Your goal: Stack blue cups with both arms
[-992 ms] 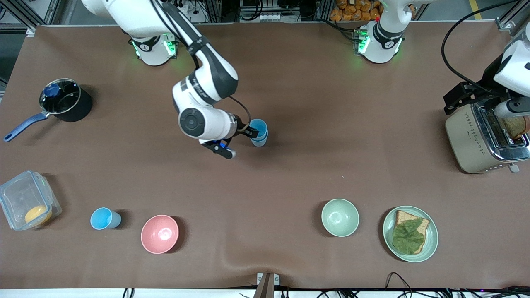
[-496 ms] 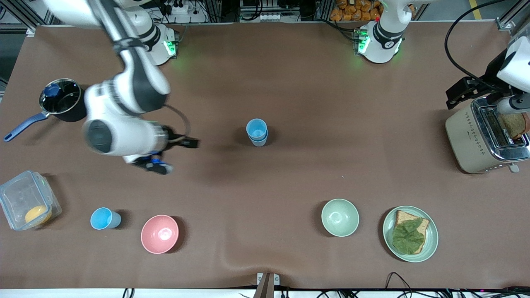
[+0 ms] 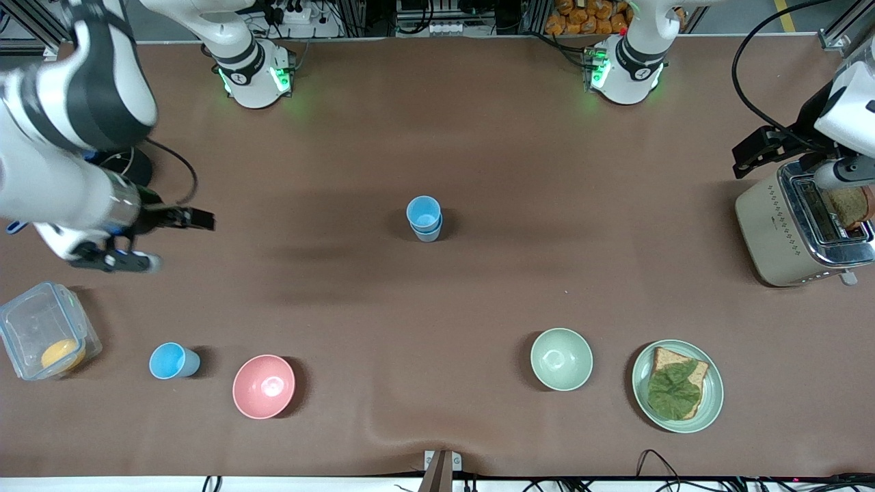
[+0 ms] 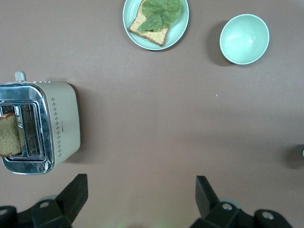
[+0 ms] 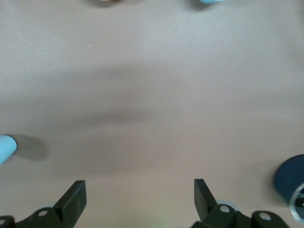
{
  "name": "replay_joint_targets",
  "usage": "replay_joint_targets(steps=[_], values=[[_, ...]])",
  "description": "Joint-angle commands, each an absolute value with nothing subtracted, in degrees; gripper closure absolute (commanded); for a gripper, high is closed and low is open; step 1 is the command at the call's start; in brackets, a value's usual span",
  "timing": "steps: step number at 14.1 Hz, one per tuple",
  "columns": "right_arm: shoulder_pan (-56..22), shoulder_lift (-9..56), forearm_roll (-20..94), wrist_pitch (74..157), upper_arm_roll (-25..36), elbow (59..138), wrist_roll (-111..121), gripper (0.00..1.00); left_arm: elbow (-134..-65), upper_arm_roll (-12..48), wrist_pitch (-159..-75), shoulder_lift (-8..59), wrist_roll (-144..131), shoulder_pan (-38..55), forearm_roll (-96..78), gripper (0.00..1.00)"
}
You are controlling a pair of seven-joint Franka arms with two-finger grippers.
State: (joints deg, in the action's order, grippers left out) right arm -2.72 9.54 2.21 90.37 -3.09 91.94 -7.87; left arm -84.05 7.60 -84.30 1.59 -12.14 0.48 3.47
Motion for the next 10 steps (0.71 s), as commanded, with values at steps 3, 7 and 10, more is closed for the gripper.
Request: replay_joint_targets(steps=[3, 7, 10], values=[[-0.3, 6.6, 0.4, 84.7, -0.9, 86.3, -0.3, 0.0, -82.2, 7.5, -82.7, 2.1, -10.3, 0.8, 2.4, 0.0], [-1.4, 5.7, 0.4, 81.7, 1.0, 84.3, -4.1, 0.0, -82.2, 7.1, -82.7, 1.7, -10.4, 0.4, -0.8, 0.0], [-2.3, 5.4, 0.3, 81.7, 3.4, 84.3, -2.4, 0.0, -82.2, 7.1, -82.7, 1.6, -10.4, 0.4, 0.0, 0.0]])
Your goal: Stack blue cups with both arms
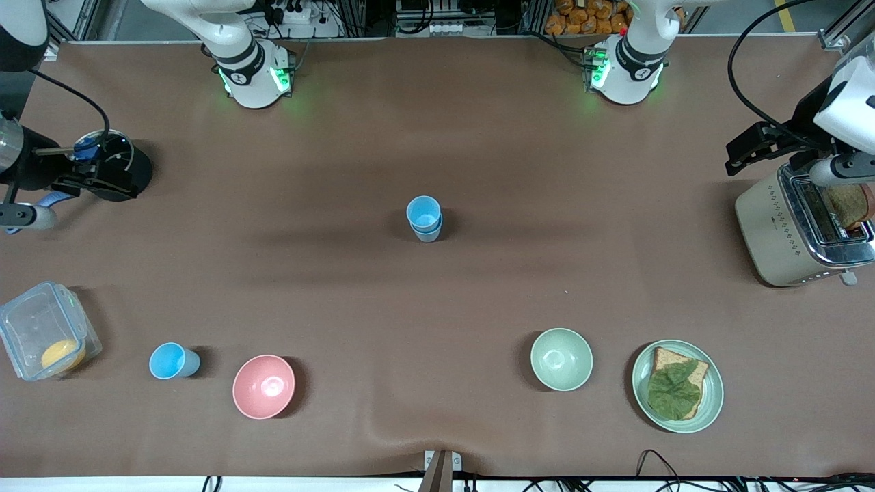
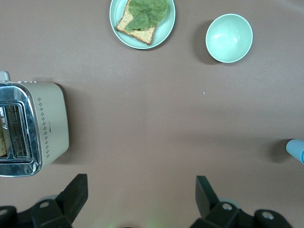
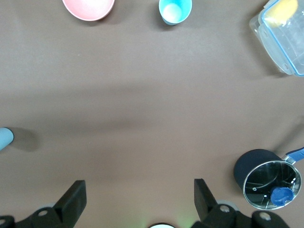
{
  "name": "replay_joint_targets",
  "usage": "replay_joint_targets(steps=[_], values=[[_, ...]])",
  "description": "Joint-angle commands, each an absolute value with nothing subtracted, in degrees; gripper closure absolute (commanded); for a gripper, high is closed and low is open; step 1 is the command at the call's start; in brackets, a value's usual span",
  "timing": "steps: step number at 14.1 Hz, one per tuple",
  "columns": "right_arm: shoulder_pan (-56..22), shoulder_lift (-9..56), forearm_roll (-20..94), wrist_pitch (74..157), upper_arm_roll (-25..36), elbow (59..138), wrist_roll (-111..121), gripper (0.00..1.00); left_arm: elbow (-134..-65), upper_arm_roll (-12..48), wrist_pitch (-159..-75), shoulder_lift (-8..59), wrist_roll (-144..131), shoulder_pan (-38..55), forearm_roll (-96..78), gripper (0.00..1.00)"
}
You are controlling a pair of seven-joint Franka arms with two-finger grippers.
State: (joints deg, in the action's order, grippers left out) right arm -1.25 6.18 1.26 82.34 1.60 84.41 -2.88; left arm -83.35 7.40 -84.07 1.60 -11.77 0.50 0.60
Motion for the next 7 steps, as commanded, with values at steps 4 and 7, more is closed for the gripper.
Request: replay_joint_targets(steps=[4, 7], values=[[-2.1, 3.6, -1.4, 82.0, 4.4, 84.3, 1.8, 0.0, -82.2, 7.1, -82.7, 1.6, -10.5, 0.4, 0.1, 0.0], [-1.9, 2.4, -1.9, 82.3, 4.4, 84.8, 2.6, 0.0, -82.2, 7.1, -82.7, 1.7, -10.5, 0.4, 0.1, 0.0]])
